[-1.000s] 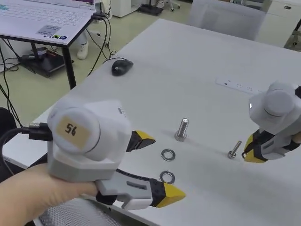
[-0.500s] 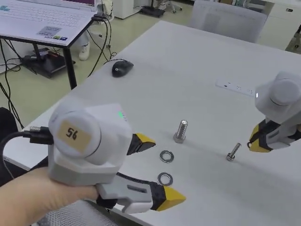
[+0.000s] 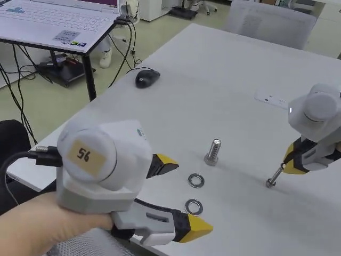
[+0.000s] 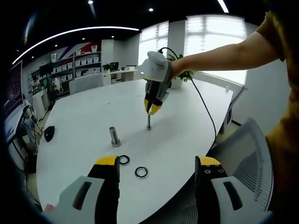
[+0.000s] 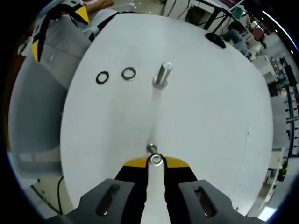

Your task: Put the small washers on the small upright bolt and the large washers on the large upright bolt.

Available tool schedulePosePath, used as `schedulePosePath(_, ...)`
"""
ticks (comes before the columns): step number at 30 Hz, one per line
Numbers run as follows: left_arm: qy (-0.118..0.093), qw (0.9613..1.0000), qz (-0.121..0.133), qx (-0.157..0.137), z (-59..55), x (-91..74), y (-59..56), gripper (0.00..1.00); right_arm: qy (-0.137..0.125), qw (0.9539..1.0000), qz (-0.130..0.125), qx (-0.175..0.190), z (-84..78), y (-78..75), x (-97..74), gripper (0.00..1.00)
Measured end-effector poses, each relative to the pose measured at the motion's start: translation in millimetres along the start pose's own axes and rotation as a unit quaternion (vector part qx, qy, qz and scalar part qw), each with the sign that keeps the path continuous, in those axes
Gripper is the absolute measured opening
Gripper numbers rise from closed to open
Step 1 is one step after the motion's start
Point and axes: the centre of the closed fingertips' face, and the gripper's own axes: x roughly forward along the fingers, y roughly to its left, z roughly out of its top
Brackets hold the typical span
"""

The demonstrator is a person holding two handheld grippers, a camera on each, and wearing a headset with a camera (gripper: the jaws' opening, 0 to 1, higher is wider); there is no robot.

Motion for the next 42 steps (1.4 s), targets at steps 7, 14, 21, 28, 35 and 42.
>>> schedulePosePath(7,0.000,1.0000,0.000,-0.003,-0.4,-0.1,1.8,0.64,0.006,1.0000,0.005,-0.004,1.4,0.5,5.8,0.12)
schedulePosePath(14,-0.001,1.0000,0.002,-0.006,-2.5,-0.8,3.1,0.64,0.011,0.9999,0.009,-0.002,-0.2,1.1,13.2,0.12)
schedulePosePath(21,0.000,1.0000,0.004,-0.008,-3.9,-1.1,4.9,0.64,0.014,0.9998,0.014,-0.002,-1.1,3.5,22.7,0.12)
schedulePosePath(28,0.001,0.9999,0.005,-0.009,-4.4,-1.2,7.1,0.64,0.012,0.9997,0.020,0.003,-1.8,4.7,32.7,0.12)
schedulePosePath(35,0.000,0.9999,0.004,-0.014,-5.2,0.2,7.1,0.64,0.016,0.9996,0.024,0.004,-4.1,6.0,42.4,0.12)
schedulePosePath(42,-0.001,0.9999,0.004,-0.016,-4.1,2.9,8.2,0.64,0.016,0.9995,0.028,0.003,-4.2,6.9,51.6,0.13)
